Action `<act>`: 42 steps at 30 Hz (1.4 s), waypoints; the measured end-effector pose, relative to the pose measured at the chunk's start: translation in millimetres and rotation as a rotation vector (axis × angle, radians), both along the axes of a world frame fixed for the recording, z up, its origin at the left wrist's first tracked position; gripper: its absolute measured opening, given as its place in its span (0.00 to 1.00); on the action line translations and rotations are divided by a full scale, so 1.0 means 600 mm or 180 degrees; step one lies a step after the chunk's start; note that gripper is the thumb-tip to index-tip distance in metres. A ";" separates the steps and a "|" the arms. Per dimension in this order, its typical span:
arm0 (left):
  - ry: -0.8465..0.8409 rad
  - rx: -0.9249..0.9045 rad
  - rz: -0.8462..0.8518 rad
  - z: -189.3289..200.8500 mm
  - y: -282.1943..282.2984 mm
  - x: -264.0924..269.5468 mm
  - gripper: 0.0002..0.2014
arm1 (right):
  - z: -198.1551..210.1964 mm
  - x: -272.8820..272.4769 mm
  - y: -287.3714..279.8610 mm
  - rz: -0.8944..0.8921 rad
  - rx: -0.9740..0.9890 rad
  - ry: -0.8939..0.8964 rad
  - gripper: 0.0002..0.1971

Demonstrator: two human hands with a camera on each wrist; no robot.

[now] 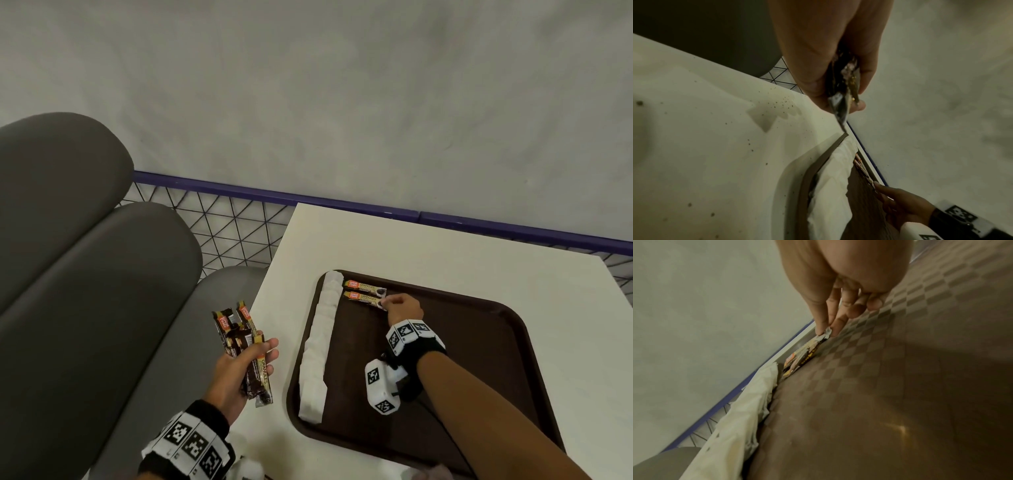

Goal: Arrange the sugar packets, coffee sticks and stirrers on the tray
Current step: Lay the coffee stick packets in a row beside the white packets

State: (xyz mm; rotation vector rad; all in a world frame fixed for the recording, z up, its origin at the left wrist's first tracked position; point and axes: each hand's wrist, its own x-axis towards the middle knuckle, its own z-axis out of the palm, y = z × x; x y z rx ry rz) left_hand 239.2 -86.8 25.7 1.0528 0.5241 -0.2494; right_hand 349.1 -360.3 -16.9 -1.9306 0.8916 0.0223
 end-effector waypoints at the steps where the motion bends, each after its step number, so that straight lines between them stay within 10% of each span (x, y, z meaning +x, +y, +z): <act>1: 0.0009 -0.0005 -0.0012 0.000 -0.001 -0.001 0.10 | -0.005 0.003 0.001 -0.0004 -0.0052 0.0005 0.11; 15: -0.0013 -0.0089 -0.0280 0.014 -0.015 -0.009 0.14 | 0.010 -0.023 0.002 0.0428 -0.0753 -0.0279 0.08; 20: -0.0040 -0.0184 -0.0343 0.027 -0.025 -0.017 0.13 | 0.049 -0.066 0.069 0.1454 -0.0084 -0.1136 0.06; 25: -0.0096 -0.0194 -0.0525 0.043 -0.040 -0.029 0.12 | 0.085 -0.110 0.152 0.2682 0.0673 -0.0748 0.13; 35: -0.0077 0.0094 -0.0644 0.052 -0.029 -0.044 0.11 | 0.120 -0.122 0.168 0.2076 0.1408 -0.0797 0.06; 42: -0.0361 0.0242 0.0002 0.059 -0.013 -0.022 0.08 | 0.122 -0.133 0.135 0.2830 0.0713 -0.0657 0.07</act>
